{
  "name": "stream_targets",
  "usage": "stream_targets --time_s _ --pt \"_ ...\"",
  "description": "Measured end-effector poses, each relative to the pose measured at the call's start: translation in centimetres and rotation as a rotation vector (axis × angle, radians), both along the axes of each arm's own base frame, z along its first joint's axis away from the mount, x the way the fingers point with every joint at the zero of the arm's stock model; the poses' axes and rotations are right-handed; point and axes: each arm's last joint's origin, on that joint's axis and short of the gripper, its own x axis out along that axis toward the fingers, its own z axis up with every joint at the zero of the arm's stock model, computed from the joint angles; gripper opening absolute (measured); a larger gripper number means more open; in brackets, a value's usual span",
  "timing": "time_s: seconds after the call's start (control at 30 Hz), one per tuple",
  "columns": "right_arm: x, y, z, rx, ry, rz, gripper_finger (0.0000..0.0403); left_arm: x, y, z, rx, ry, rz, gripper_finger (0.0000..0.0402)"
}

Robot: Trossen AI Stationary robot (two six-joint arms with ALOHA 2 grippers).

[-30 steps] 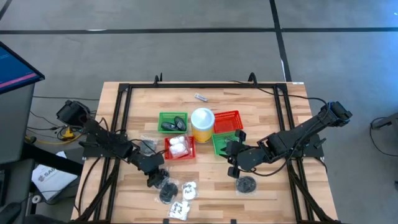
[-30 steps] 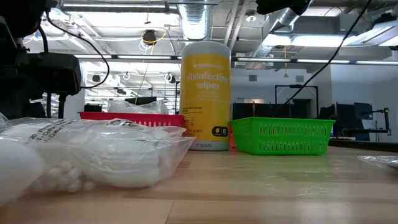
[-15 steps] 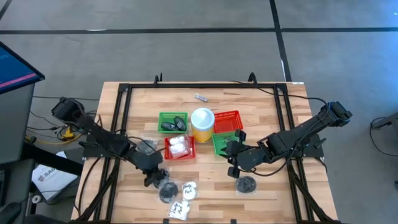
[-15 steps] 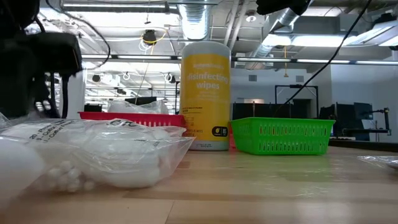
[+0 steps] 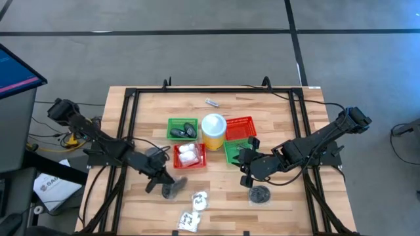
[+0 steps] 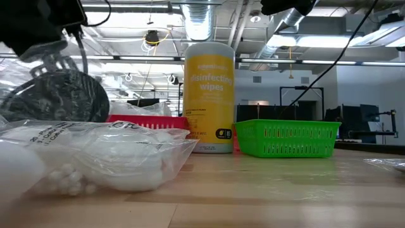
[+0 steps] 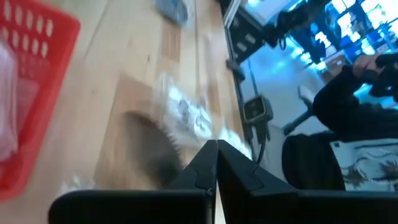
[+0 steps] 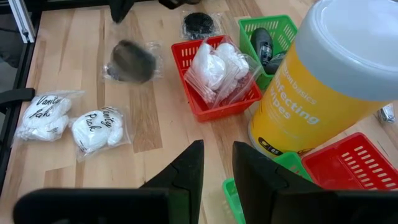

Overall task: Pick & Place Travel size toiletries
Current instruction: Put the black hair brush into the right red bin

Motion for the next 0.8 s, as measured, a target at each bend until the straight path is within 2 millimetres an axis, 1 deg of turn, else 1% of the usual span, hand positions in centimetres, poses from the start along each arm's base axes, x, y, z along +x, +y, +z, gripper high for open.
stream_targets --time_s 0.2,0.57,0.67,0.8 --pt "0.0 0.0 0.0 0.0 0.0 0.0 0.0076 -0.1 0.2 1.2 0.019 -0.106 0.01 0.0" --pt "0.3 0.1 0.3 0.015 -0.042 0.005 0.0076 0.7 0.9 2.3 0.019 -0.225 0.048 0.0" --pt "0.6 0.0 0.5 0.008 -0.061 0.011 0.0076 1.3 0.7 3.1 0.045 -0.248 0.035 0.0" --pt "1.0 -0.2 0.8 -0.002 -0.095 0.026 0.0076 2.8 -0.1 4.8 0.106 -0.307 -0.032 0.0"
